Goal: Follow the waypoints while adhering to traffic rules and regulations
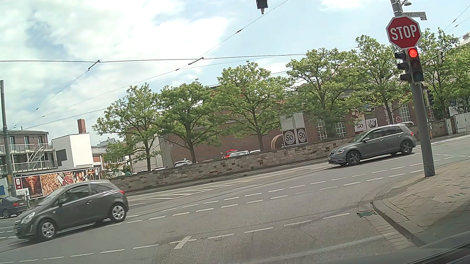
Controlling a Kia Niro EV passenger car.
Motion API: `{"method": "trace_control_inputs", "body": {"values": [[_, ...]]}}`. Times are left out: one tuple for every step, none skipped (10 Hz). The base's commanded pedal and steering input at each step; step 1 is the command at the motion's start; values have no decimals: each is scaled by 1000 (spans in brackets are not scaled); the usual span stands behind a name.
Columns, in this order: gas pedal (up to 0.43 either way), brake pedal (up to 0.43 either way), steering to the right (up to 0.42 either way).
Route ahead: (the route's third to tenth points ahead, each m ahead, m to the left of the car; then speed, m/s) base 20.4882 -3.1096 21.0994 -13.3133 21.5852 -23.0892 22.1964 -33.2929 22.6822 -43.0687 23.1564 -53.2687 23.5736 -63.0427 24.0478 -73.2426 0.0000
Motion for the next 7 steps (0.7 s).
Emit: {"method": "trace_control_inputs", "body": {"values": [[0, 323, 36], [0, 323, 36], [0, 323, 36], [0, 323, 36], [0, 323, 36], [0, 323, 36], [0, 323, 36]]}}
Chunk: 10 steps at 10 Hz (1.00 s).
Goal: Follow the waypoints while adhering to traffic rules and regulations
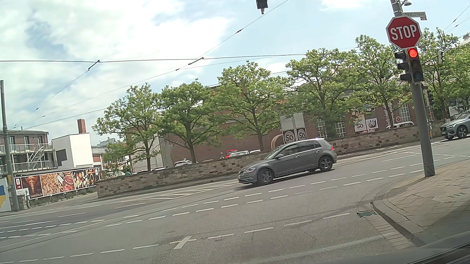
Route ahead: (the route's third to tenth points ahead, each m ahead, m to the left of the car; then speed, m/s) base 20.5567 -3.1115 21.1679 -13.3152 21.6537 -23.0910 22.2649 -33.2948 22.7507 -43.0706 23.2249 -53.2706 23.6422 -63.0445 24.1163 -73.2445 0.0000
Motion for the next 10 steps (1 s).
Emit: {"method": "trace_control_inputs", "body": {"values": [[0, 323, 36], [0, 323, 36], [0, 323, 36], [0, 323, 36], [0, 323, 36], [0, 323, 36], [0, 323, 36], [0, 323, 36], [0, 323, 36], [0, 323, 36]]}}
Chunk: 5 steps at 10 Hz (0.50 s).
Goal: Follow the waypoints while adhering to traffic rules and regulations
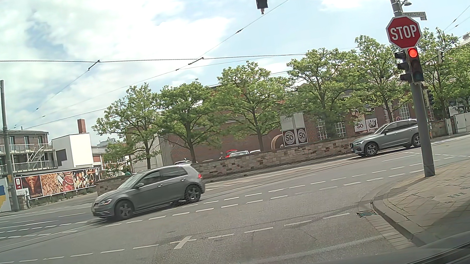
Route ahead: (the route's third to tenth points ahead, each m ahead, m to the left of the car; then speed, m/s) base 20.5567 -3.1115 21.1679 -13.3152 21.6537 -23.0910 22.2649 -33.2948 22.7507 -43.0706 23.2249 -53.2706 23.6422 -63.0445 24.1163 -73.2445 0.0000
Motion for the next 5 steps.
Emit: {"method": "trace_control_inputs", "body": {"values": [[0, 323, 36], [0, 323, 36], [0, 323, 36], [0, 323, 36], [0, 323, 36]]}}
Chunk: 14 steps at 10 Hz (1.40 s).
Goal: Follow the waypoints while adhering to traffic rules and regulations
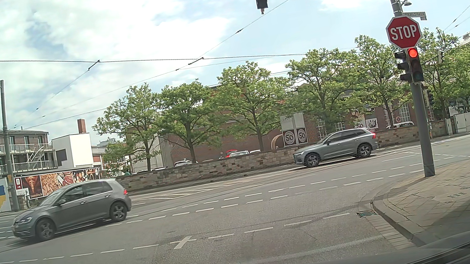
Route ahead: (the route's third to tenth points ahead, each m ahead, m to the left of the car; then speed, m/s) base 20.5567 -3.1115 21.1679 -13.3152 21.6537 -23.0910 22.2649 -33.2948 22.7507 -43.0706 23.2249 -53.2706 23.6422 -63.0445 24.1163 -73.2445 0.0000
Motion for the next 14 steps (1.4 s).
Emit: {"method": "trace_control_inputs", "body": {"values": [[0, 323, 36], [0, 323, 36], [0, 323, 36], [0, 323, 36], [0, 323, 36], [0, 323, 36], [0, 323, 36], [0, 323, 36], [0, 323, 36], [0, 323, 36], [0, 323, 36], [0, 323, 36], [0, 323, 36], [0, 323, 36]]}}
